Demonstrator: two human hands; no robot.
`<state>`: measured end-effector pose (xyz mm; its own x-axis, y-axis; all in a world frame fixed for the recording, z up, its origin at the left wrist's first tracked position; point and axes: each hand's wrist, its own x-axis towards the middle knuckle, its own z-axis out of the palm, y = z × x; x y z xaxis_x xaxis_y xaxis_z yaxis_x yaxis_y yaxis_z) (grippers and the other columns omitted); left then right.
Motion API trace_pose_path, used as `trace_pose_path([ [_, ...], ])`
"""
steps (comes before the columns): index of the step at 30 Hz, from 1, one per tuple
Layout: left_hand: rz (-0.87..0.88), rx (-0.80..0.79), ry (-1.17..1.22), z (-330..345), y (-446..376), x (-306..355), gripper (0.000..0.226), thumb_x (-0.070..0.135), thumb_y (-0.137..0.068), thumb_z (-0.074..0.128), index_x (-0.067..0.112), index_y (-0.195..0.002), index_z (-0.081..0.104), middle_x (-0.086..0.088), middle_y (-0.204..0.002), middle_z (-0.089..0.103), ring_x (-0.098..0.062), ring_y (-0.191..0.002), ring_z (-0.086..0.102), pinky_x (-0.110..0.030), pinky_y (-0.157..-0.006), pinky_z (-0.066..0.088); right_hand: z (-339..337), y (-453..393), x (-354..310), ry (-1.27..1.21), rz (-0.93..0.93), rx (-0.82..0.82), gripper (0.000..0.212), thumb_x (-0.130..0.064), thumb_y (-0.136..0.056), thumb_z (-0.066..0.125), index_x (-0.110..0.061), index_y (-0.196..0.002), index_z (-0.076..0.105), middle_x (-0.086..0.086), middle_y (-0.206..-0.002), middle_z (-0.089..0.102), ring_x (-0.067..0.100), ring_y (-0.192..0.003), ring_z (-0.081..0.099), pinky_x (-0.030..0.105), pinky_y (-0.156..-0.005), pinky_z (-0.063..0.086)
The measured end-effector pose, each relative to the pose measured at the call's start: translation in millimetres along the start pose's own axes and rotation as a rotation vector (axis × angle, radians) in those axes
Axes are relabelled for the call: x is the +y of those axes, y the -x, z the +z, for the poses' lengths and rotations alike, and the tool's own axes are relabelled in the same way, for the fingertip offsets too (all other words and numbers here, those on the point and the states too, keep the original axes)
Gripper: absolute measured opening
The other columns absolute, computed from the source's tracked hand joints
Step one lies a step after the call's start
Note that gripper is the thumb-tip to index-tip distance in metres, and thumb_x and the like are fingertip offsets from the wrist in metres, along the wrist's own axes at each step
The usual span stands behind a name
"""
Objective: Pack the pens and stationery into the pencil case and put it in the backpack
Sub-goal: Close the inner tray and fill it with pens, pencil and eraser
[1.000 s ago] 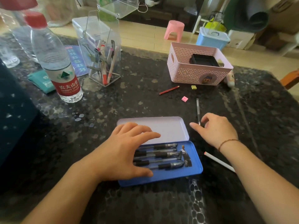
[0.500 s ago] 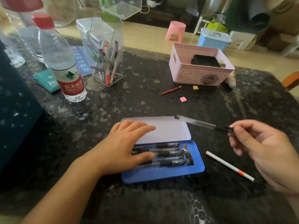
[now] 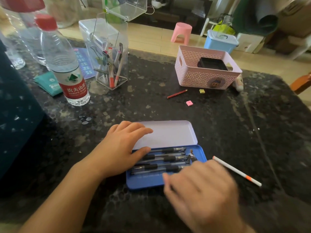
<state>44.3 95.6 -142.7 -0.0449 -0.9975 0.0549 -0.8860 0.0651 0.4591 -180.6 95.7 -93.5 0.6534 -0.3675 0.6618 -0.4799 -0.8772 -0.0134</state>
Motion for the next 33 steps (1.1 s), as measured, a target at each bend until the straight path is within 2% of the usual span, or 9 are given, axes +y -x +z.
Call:
trace_pose_path([
  [5,0.027,0.025,-0.029,3.2,1.3,-2.3,0.05,0.051,-0.09,0.054,0.04,-0.138,0.046,0.017,-0.137,0.049,-0.009,-0.129,0.037,-0.038,-0.11,0.03,41.4,0.3,-24.0,0.01,0.103,-0.158,0.025,-0.023,-0.091,0.057,-0.018,-0.067,0.058,-0.001,-0.059,0.056,0.016,-0.052,0.05,0.026,-0.047,0.043],
  [10,0.032,0.024,-0.03,4.8,1.3,-3.9,0.049,0.049,-0.091,0.057,0.04,-0.137,0.046,0.017,-0.137,0.049,-0.009,-0.13,0.036,-0.035,-0.109,0.025,58.0,-6.8,-43.1,0.009,0.207,-0.328,0.017,-0.032,-0.083,0.069,-0.022,-0.071,0.062,-0.004,-0.062,0.062,0.014,-0.054,0.056,0.024,-0.048,0.048],
  [14,0.034,0.023,-0.029,5.3,0.9,-4.1,0.049,0.051,-0.09,0.055,0.042,-0.137,0.045,0.018,-0.137,0.049,-0.007,-0.13,0.035,-0.033,-0.109,0.023,61.2,-9.7,-43.8,-0.041,0.257,-0.397,0.023,-0.045,-0.078,0.071,-0.024,-0.073,0.064,-0.006,-0.064,0.064,0.012,-0.057,0.058,0.022,-0.049,0.047],
  [17,0.035,0.023,-0.024,5.0,1.5,-4.1,0.049,0.051,-0.09,0.055,0.042,-0.137,0.046,0.019,-0.136,0.049,-0.007,-0.13,0.036,-0.033,-0.109,0.023,63.2,-8.3,-39.3,-0.1,0.261,-0.448,0.026,-0.05,-0.078,0.069,-0.024,-0.075,0.064,-0.007,-0.068,0.065,0.011,-0.062,0.06,0.026,-0.053,0.052],
  [19,0.041,0.014,-0.012,3.8,2.3,-3.4,0.05,0.053,-0.088,0.055,0.042,-0.137,0.046,0.019,-0.136,0.049,-0.006,-0.129,0.036,-0.034,-0.109,0.025,58.9,-5.8,-28.9,-0.189,0.294,-0.445,0.027,-0.053,-0.084,0.059,-0.026,-0.081,0.065,-0.01,-0.074,0.066,0.006,-0.069,0.061,0.025,-0.062,0.053],
  [21,0.052,-0.011,0.008,1.5,2.8,-3.0,0.054,0.056,-0.087,0.055,0.043,-0.137,0.045,0.02,-0.137,0.048,-0.006,-0.129,0.035,-0.036,-0.11,0.027,45.7,-0.4,-4.4,-0.282,0.339,-0.388,0.021,-0.047,-0.088,0.056,-0.028,-0.089,0.066,-0.013,-0.082,0.067,0.002,-0.077,0.059,0.02,-0.071,0.051],
  [24,0.077,-0.079,0.037,-1.3,3.7,-3.3,0.062,0.063,-0.084,0.055,0.045,-0.14,0.038,0.023,-0.14,0.041,-0.003,-0.133,0.029,-0.034,-0.112,0.024,19.2,14.4,49.2,-0.206,0.385,-0.4,0.006,-0.03,-0.081,0.072,-0.028,-0.085,0.067,-0.014,-0.082,0.065,0.005,-0.077,0.059,0.024,-0.071,0.05],
  [28,0.117,-0.157,0.073,-3.9,6.3,0.0,0.076,0.07,-0.077,0.058,0.047,-0.144,0.032,0.024,-0.143,0.034,-0.003,-0.137,0.02,-0.041,-0.118,0.015,9.1,30.3,82.7,-0.061,0.436,-0.569,0.017,-0.021,-0.072,0.081,-0.031,-0.08,0.068,-0.015,-0.082,0.065,0.01,-0.076,0.061,0.029,-0.062,0.054],
  [33,0.123,-0.235,0.04,-3.6,8.1,3.5,0.099,0.076,-0.065,0.064,0.054,-0.146,0.012,0.025,-0.149,0.019,-0.006,-0.142,0.007,-0.054,-0.119,-0.001,17.4,36.3,81.7,-0.043,0.382,-0.578,0.02,-0.025,-0.069,0.082,-0.033,-0.082,0.069,-0.018,-0.081,0.066,0.007,-0.072,0.058,0.019,-0.056,0.044],
])
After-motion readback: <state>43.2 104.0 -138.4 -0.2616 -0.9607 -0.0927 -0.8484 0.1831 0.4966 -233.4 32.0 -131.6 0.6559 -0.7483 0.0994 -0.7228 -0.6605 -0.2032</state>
